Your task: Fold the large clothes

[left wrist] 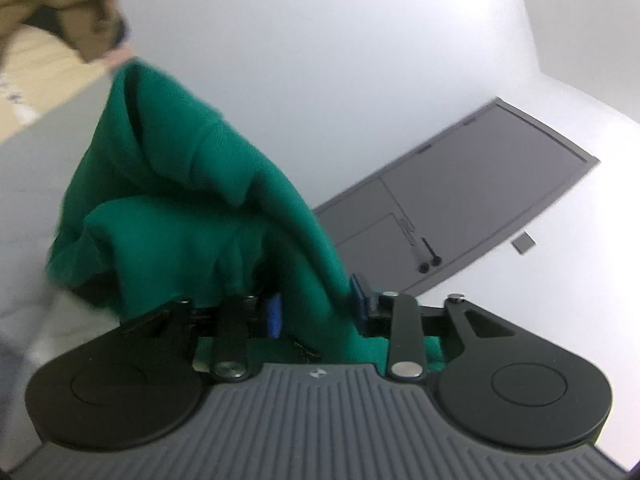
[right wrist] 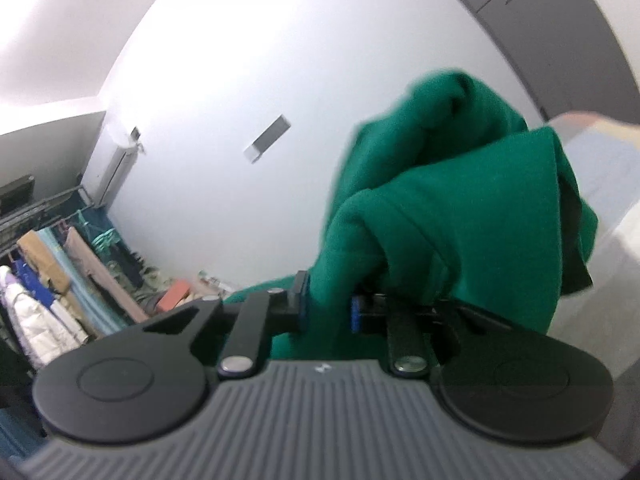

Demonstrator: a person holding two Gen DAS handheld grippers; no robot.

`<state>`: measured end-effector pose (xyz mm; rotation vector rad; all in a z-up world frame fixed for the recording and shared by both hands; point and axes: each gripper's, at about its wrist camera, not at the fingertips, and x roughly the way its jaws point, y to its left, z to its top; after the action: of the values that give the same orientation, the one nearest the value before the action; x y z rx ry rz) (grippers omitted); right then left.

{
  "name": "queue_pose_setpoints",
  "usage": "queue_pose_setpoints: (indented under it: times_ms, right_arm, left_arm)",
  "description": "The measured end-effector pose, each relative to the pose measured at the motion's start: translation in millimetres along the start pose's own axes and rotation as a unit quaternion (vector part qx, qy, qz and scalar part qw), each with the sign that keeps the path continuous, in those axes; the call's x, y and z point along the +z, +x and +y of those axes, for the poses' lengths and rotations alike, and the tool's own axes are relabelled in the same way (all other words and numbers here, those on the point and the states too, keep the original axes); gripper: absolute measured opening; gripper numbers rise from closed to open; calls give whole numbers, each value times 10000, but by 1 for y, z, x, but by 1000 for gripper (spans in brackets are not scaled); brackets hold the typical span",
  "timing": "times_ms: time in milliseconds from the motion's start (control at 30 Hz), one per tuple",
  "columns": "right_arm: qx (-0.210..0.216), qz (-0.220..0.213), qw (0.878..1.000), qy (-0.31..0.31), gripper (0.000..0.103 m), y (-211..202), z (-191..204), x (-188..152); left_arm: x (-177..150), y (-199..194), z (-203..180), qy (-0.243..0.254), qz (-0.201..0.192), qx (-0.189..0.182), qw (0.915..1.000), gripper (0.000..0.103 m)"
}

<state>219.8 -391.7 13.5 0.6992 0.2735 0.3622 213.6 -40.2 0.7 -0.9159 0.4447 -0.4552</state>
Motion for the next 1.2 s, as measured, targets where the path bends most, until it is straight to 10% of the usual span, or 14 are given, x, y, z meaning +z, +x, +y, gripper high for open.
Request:
queue_pose_setpoints:
  times_ms: [300, 800, 967, 1200]
  right_arm:
    - [-830, 375, 9941, 581, 12, 19, -102, -12]
    - [-1226, 779, 9878, 569, 11, 66, -132, -74]
    - [-1529, 901, 9835, 346, 16, 39, -114, -63]
    - [-1487, 707, 9864, 27, 16, -8, -65, -50]
  left_arm:
    - [-38, 114, 41, 480, 1019, 758, 9907, 17]
    - [-61, 115, 69, 920, 1272, 1052, 9820, 18]
    - [-56, 102, 44, 1226, 1331, 1202, 9761, 57]
    - [-53, 46, -23, 2205, 1079, 1339, 9601, 58]
